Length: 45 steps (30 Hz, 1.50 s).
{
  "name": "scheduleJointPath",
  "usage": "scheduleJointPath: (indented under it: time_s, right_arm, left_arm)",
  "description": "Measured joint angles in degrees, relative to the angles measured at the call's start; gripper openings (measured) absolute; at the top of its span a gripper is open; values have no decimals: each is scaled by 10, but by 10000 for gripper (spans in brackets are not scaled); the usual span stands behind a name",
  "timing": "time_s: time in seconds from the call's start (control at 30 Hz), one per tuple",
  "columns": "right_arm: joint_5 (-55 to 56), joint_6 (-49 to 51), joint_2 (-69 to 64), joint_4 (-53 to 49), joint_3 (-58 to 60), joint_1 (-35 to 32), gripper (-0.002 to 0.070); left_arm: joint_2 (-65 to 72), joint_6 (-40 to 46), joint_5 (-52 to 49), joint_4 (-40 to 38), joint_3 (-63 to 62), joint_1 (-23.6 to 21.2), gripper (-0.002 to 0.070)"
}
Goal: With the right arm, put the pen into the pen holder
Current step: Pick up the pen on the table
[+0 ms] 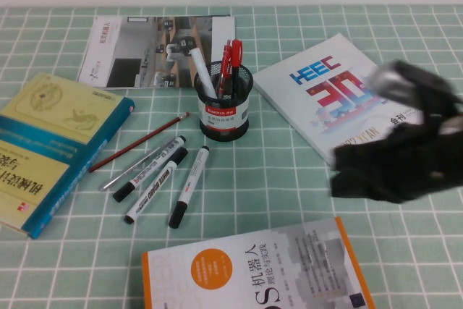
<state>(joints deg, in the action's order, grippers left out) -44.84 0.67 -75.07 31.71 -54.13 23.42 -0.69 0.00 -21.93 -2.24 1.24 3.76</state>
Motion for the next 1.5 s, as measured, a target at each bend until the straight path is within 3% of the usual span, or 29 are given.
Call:
scheduleJointPath:
  time_s: [0.23, 0.67, 0.8, 1.0, 1.07, 1.27, 1.5]
  right_arm:
    - [15, 122, -161, -89, -150, 134, -20]
    - [-107, 262, -432, -207, -460, 217, -14]
    - [-162, 291, -497, -221, -562, 224, 62]
    - [-215, 341, -569, -249, -662, 225, 302]
    - [-221, 360, -582, -262, -680, 225, 351]
    - [-221, 394, -594, -305, -691, 225, 379]
    - [-211, 399, -612, -308, -692, 225, 331]
  left_arm:
    - [0, 0, 0, 0, 0, 0, -6]
    - [0, 0, 0, 0, 0, 0, -6]
    - [0, 0, 0, 0, 0, 0, -6]
    - [0, 0, 0, 0, 0, 0, -6]
    - [0, 0, 0, 0, 0, 0, -6]
    - [0, 0, 0, 0, 0, 0, -6]
    - [0, 0, 0, 0, 0, 0, -6]
